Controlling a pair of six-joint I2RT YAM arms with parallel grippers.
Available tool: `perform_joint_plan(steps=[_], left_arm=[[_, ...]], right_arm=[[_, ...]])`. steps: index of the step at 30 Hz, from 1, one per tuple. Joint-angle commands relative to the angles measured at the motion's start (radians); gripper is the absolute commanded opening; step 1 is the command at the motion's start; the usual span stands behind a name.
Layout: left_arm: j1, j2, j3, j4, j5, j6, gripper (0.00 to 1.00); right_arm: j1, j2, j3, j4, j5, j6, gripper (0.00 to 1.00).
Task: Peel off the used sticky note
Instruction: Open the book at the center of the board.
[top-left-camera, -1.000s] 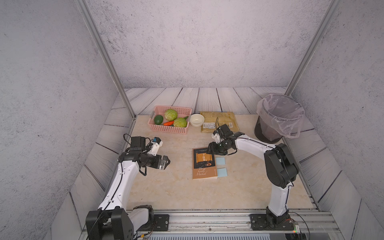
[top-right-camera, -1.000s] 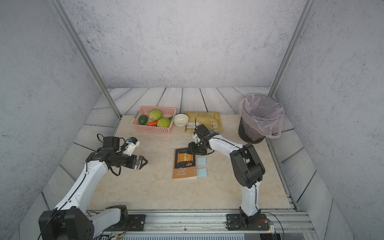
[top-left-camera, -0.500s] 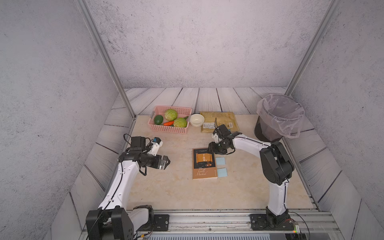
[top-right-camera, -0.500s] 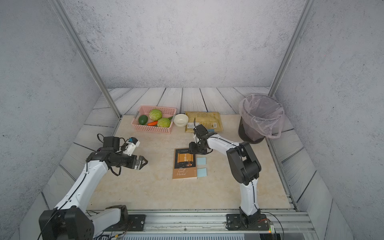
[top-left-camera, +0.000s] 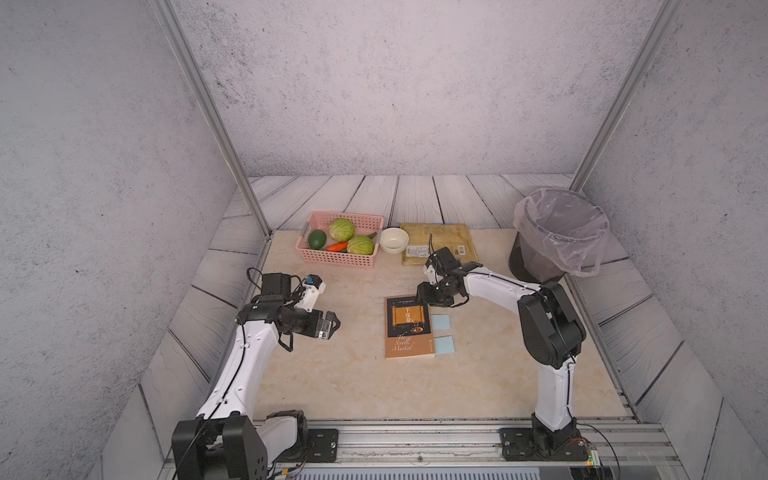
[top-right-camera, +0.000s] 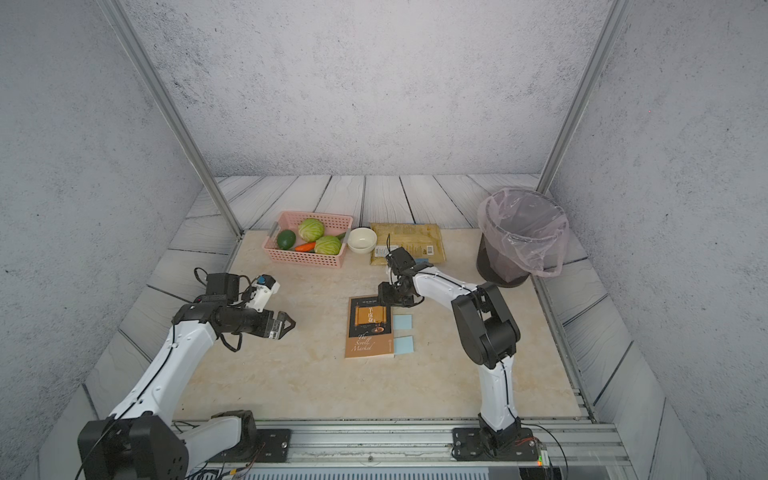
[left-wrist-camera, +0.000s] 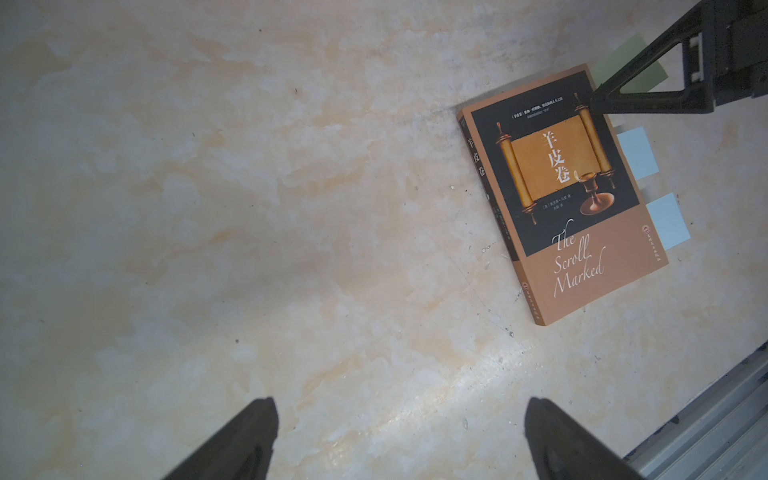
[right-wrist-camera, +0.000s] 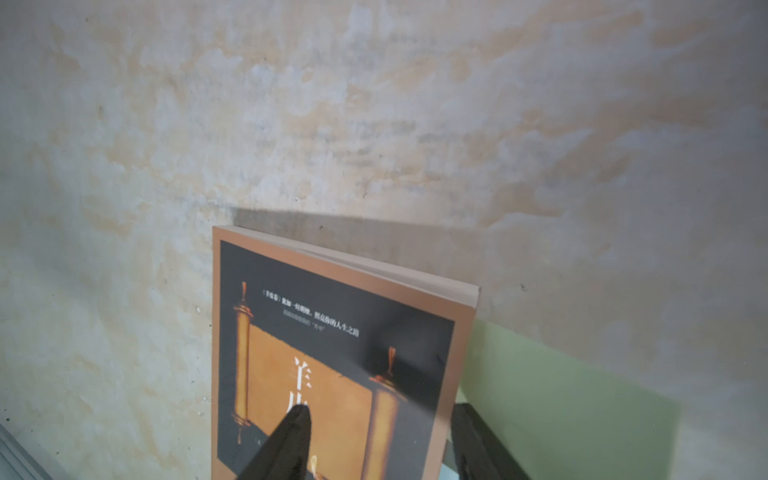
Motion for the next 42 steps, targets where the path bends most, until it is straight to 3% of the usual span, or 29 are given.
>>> perform_joint_plan(steps=[1,18,42], left_arm=[[0.006,-0.008,-0.013,-0.015,0.014,0.011,0.98],[0.007,-0.011,-0.014,-0.018,0.023,0.015,0.98],[0.010,-0.021,-0.016,-0.018,0.037,0.018,0.98]], right_arm=[[0.001,0.020,0.013,-0.009,0.015,-0.011,0.59],[0.000,0.047,-0.006,0.032,-0.025,0.008,0.59],[-0.003,-0.050,-0.065,0.086,-0.157,0.064,0.49]])
